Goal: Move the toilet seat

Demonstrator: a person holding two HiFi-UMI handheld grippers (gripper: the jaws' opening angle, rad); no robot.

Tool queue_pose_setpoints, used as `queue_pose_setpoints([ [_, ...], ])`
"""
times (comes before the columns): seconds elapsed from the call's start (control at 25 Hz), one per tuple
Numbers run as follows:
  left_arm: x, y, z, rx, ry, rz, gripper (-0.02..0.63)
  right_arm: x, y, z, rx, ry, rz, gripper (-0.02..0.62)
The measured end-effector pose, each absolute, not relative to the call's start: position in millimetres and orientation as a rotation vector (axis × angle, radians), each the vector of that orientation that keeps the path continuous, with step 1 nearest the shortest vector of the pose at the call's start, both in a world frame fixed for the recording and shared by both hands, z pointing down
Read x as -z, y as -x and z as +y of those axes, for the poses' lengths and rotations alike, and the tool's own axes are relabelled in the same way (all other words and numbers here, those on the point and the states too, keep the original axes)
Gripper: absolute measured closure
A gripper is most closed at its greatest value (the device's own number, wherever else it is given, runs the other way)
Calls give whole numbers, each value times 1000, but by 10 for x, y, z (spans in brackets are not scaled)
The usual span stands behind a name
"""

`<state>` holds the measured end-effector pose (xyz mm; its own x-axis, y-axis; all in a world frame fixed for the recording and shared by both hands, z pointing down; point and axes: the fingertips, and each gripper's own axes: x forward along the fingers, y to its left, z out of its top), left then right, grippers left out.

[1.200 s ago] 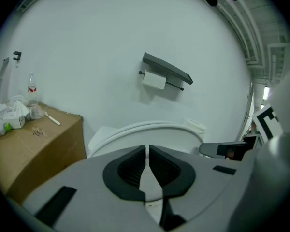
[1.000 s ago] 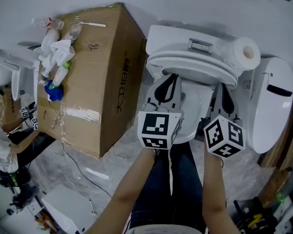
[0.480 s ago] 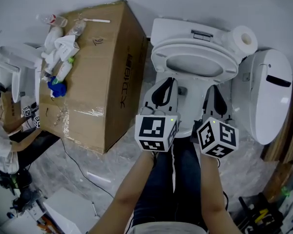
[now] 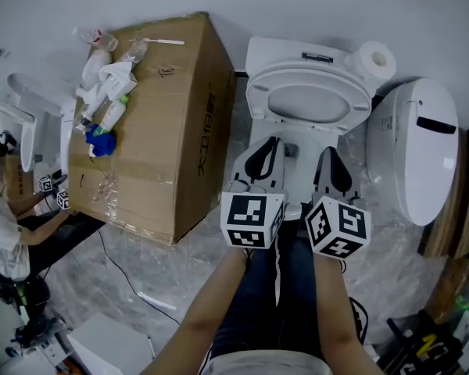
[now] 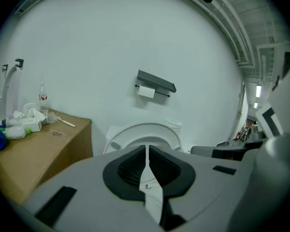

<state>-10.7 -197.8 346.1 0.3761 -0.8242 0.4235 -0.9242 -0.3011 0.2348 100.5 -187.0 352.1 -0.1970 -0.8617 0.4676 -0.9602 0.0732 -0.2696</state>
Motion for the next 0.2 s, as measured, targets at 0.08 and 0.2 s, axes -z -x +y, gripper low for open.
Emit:
queue_pose_setpoints([
  [0.08, -3393, 143, -1882, -303, -2202, -1512, 571, -3445, -949, -1763, -777, -1849, -2159, 578],
  [0.2, -3293, 192, -1705, -310, -2197, -1511, 572, -3323, -869, -1577, -764, -1829, -2161, 578],
])
